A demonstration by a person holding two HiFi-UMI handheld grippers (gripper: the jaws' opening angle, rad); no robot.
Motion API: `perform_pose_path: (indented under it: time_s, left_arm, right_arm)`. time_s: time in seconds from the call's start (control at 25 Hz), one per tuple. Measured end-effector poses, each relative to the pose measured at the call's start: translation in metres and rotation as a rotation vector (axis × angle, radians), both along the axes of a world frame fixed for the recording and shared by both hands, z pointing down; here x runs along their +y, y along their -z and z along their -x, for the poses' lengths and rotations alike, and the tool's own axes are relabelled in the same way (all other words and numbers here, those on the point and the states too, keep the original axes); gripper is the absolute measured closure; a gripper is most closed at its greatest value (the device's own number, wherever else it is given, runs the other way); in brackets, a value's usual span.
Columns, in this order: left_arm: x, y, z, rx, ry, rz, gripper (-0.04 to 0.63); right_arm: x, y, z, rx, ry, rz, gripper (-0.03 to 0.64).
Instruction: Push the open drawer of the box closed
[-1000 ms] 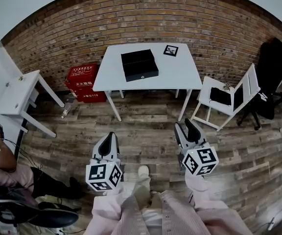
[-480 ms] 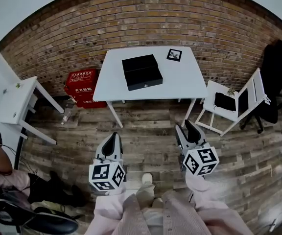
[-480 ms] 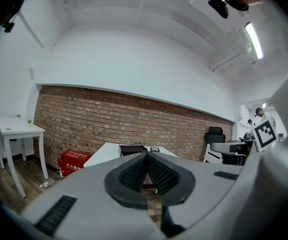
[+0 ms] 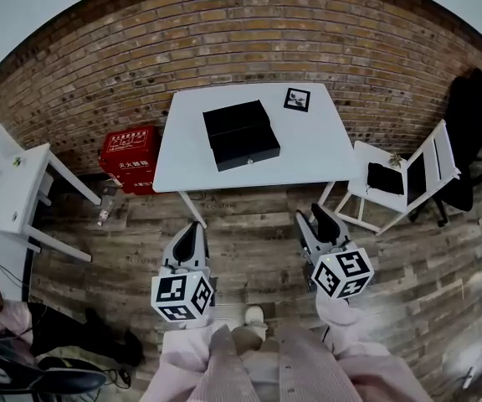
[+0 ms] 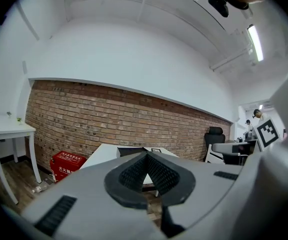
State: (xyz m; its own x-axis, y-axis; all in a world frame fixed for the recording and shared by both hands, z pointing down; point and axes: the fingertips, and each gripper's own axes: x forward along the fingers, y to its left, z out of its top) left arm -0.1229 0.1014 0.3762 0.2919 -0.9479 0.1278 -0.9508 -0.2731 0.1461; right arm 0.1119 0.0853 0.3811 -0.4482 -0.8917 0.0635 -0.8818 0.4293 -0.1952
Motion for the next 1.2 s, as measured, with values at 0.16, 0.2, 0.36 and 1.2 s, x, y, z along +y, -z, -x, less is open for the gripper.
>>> perform_pose_path:
  time_s: [0.16, 0.2, 0.36, 1.2]
  left_arm:
    - [-0.027, -0.002, 0.003, -0.001, -0.017, -0.003, 0.6]
    - [-0.032, -0.004, 0.004, -0.003, -0.02, -0.002, 0.6]
    - [-0.052, -0.011, 0.009, -0.007, -0.021, 0.005, 0.601]
    - [-0.163, -0.062, 0.03, 0.008, 0.044, 0.133, 0.6]
  right_arm:
    - [-0.023, -0.007, 0.007, 0.026, -0.009, 0.005, 0.463]
    - [-0.028, -0.009, 0.008, 0.031, -0.011, 0.008, 0.463]
    - [-0.046, -0.017, 0.015, 0.049, -0.009, 0.018, 0.463]
    - [-0.173, -0.069, 0.038, 0.068, 0.031, 0.139, 0.463]
